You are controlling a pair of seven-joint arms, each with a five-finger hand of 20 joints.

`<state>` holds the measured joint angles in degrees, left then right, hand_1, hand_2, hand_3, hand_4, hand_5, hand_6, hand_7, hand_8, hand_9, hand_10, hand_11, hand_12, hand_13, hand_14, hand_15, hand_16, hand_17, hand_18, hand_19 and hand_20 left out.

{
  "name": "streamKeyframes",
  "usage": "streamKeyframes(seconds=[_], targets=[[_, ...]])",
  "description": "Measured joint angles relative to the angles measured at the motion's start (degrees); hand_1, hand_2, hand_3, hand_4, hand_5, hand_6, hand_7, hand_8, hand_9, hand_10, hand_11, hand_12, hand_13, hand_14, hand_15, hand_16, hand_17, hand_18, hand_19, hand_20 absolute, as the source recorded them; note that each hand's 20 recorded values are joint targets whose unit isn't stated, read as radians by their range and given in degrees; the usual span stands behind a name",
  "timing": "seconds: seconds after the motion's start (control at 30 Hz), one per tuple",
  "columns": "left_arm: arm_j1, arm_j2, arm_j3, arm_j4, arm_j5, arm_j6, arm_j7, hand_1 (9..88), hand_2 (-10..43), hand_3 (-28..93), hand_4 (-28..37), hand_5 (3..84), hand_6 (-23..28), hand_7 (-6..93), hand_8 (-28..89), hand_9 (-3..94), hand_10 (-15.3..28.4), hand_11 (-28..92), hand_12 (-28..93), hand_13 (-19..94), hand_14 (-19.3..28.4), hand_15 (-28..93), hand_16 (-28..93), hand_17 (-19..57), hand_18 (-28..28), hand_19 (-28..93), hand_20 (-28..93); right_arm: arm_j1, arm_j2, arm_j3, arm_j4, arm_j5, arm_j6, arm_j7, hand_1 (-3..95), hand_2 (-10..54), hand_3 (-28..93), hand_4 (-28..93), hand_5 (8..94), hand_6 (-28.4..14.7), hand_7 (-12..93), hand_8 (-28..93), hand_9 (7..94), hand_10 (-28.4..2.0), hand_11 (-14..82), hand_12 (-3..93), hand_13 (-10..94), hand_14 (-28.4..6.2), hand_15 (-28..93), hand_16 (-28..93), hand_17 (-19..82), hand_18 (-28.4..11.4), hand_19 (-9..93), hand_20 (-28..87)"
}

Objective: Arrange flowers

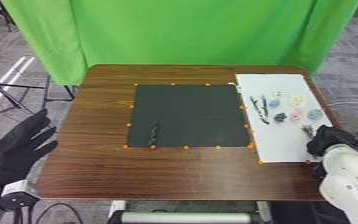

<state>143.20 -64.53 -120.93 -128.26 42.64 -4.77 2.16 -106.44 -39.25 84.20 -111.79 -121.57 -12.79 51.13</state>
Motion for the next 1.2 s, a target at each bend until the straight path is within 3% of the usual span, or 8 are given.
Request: streamKeyframes(seconds=[0.37,0.6,0.9,1.2], targets=[[0.2,0.0,-0.42,-0.18,0.01,0.03,0.12,23.5,-4.5,69,-28.2,20.9,0.7,17.6,-9,16.4,8.7,10,22,12,11.2,12,9,-13.2,18.8,35,10,-2.6,-0.3,2.8,-3.5,-1.1,8.0,-0.1,42.7,-9.5,82,-19,77.3,0.2,51,19,83.8,-9.2,65.0,49.6,78,-9.2,84,39,44,-22.8,93,67],[0.4,-0.06,-0.68,-0.53,0.08,0.02,0.14,23.5,-4.5,69,-28.2,20.9,0.8,17.7,-9,16.4,8.7,10,22,12,11.3,12,9,-13.2,18.8,35,10,5.5,-0.3,-2.9,-6.1,-1.5,12.7,-0.8,42.4,-9.5,82,-19,78.2,0.6,51,20,84.3,-8.6,65.0,49.8,79,-8.8,84,39,45,-22.7,93,68],[-0.1,0.03,-0.19,-0.44,0.09,0.01,-0.38,23.5,-4.5,69,-28.1,20.9,0.8,17.6,-9,16.4,8.6,10,22,12,11.2,12,9,-13.2,18.8,35,10,21.7,-6.4,-19.4,-5.6,-1.8,11.4,-8.0,42.6,-9.5,81,-19,78.6,1.0,51,20,84.9,-8.1,64.3,49.6,80,-8.2,84,39,46,-22.7,93,69],[-0.4,0.57,0.0,-0.36,0.02,0.02,-0.8,23.4,-4.6,69,-28.2,21.0,0.8,17.5,-9,16.4,8.6,9,22,12,11.2,12,9,-13.2,18.9,35,10,32.5,-17.8,-33.1,1.9,-3.2,4.4,-9.5,42.5,-9.5,81,-19,79.0,1.2,49,20,85.0,-8.1,63.8,49.7,80,-8.1,83,40,46,-22.7,93,69]])
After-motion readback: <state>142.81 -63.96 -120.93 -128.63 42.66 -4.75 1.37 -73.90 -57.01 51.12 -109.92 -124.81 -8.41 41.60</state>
